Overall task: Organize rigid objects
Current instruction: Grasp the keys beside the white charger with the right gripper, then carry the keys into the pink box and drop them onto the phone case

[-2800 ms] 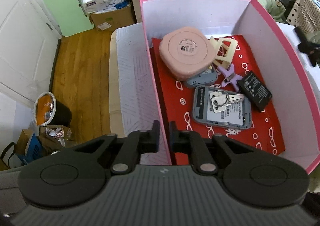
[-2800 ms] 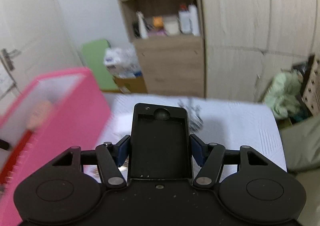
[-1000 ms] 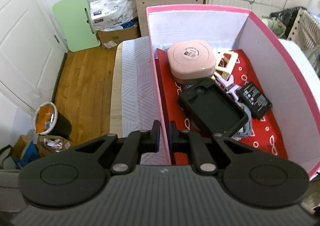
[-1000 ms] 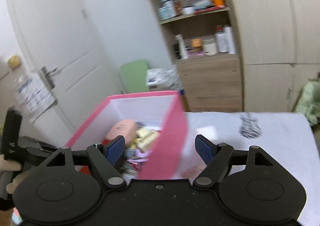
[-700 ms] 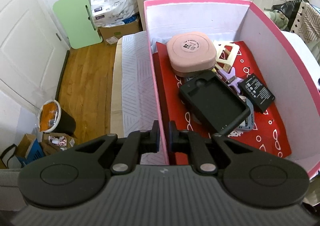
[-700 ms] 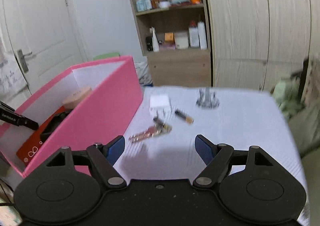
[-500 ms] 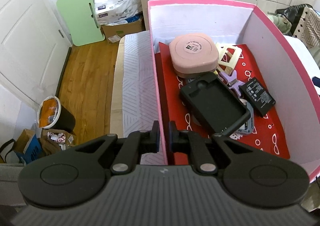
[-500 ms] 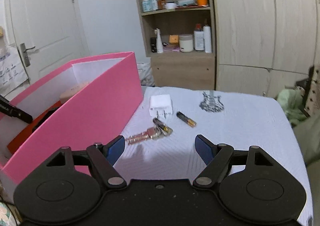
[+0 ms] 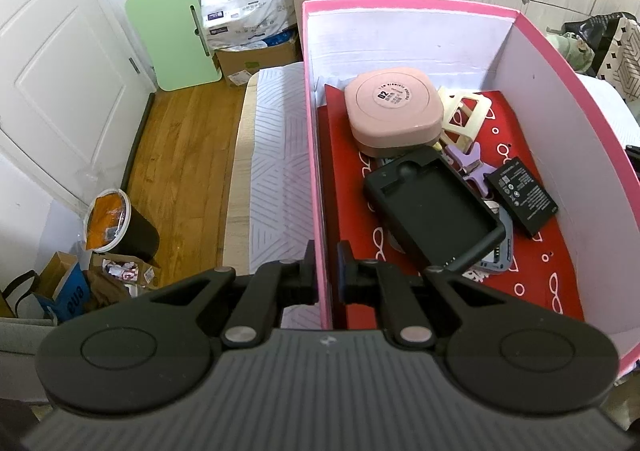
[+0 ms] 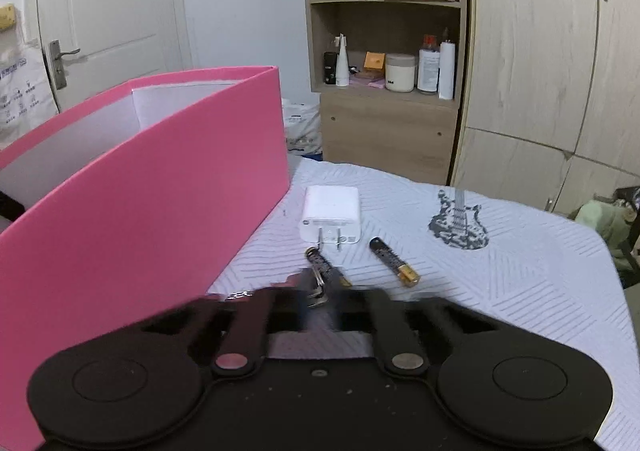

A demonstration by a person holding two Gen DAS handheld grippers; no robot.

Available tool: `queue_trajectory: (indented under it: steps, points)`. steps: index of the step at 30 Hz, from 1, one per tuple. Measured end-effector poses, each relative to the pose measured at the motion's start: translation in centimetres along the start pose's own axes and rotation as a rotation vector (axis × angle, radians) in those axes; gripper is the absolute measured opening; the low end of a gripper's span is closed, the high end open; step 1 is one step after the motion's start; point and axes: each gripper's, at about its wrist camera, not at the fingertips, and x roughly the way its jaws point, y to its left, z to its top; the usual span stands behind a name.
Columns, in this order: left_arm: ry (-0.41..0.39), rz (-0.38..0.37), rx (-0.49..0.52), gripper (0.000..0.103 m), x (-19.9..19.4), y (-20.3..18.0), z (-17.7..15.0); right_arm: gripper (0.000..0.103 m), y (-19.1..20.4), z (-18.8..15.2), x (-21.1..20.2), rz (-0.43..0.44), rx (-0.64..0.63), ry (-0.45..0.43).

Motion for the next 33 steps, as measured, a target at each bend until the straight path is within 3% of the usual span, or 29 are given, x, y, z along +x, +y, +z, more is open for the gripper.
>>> queue_trajectory:
  steps: [8,21,27,33]
  points:
    - [0.006,0.01,-0.023,0.007,0.2,0.1,0.4,0.004,-0.4,1.7,-4.1,0.1,0.104,-0.109]
    - [-0.01,-0.004,-0.024,0.007,0.3,0.3,0.2,0.004,2.8,7.1,-10.8,0.204,0.033,-0.267]
    - [-0.033,-0.007,0.0,0.007,0.2,0.3,-0.1,0.004,5.8,8.8,-12.1,0.33,0.046,-0.241]
    - [-0.057,-0.025,0.001,0.007,0.1,0.6,-0.4,0.004,9.0,8.9,-10.9,0.398,0.035,-0.185]
